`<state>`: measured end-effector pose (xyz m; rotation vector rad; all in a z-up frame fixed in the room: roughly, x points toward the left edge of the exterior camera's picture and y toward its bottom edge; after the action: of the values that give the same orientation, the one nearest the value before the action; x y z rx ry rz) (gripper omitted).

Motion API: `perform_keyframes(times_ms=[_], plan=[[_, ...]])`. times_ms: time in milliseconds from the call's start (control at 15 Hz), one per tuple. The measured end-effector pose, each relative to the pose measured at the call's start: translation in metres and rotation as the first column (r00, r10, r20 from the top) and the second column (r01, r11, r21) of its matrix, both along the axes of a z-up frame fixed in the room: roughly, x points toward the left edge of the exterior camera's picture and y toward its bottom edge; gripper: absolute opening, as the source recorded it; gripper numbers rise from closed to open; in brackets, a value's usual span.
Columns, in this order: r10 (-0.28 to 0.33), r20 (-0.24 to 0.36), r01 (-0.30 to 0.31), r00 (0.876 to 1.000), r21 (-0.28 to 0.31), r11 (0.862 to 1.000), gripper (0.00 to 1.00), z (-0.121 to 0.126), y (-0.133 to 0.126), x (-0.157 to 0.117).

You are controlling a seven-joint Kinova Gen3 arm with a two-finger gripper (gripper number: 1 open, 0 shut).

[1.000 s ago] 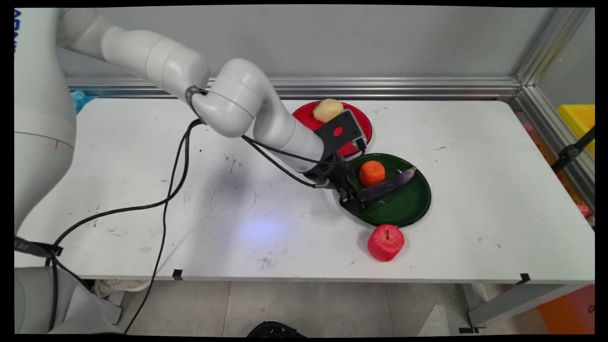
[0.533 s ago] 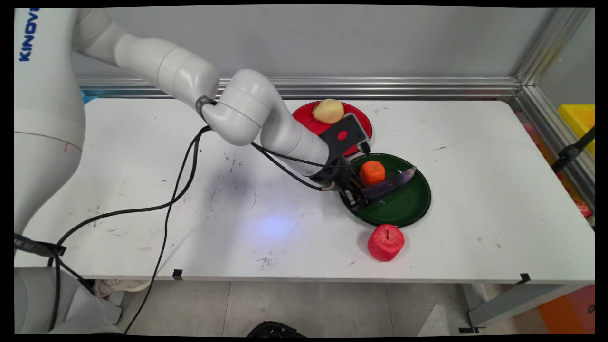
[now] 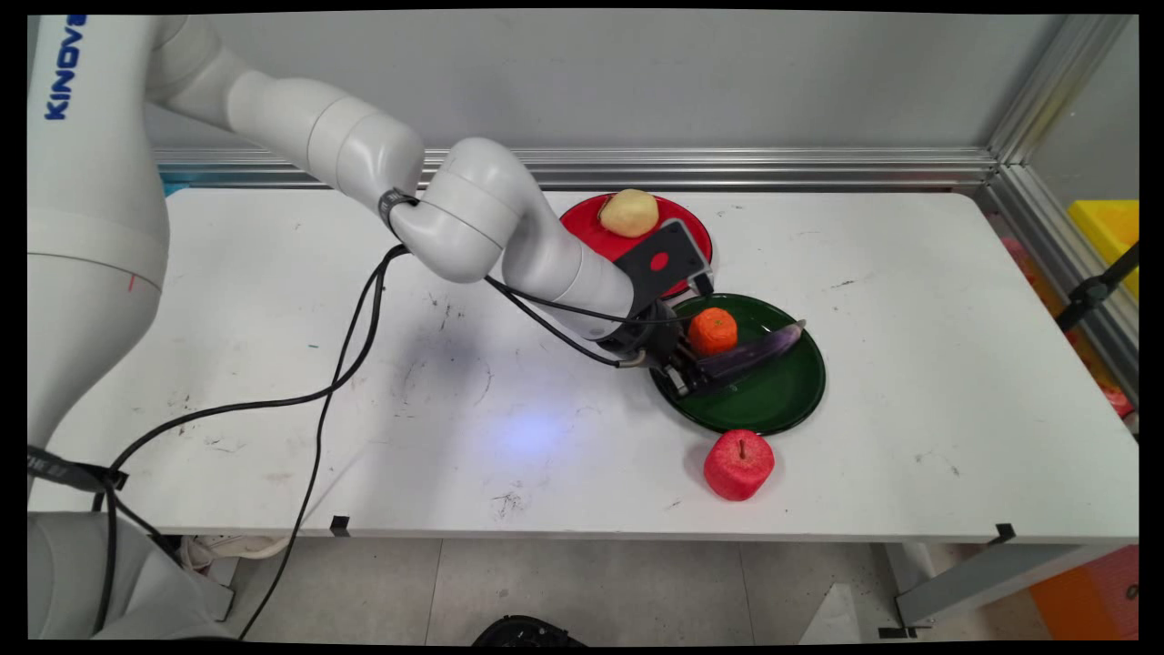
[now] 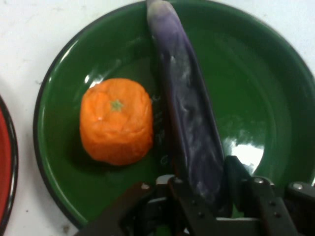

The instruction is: Place the picked object on the red plate

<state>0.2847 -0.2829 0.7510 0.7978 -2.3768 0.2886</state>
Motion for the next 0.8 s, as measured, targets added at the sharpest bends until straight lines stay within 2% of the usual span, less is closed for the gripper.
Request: perform_keyframes(times_ms=[467, 800], plan=[[-0.032, -0.051, 0.032, 0.998, -0.011, 0.999, 0.0, 0.029, -0.007, 0.005], [-0.074, -0.064, 0.072, 0.995, -0.026, 0.997, 0.0, 0.054, -0.019, 0.027]])
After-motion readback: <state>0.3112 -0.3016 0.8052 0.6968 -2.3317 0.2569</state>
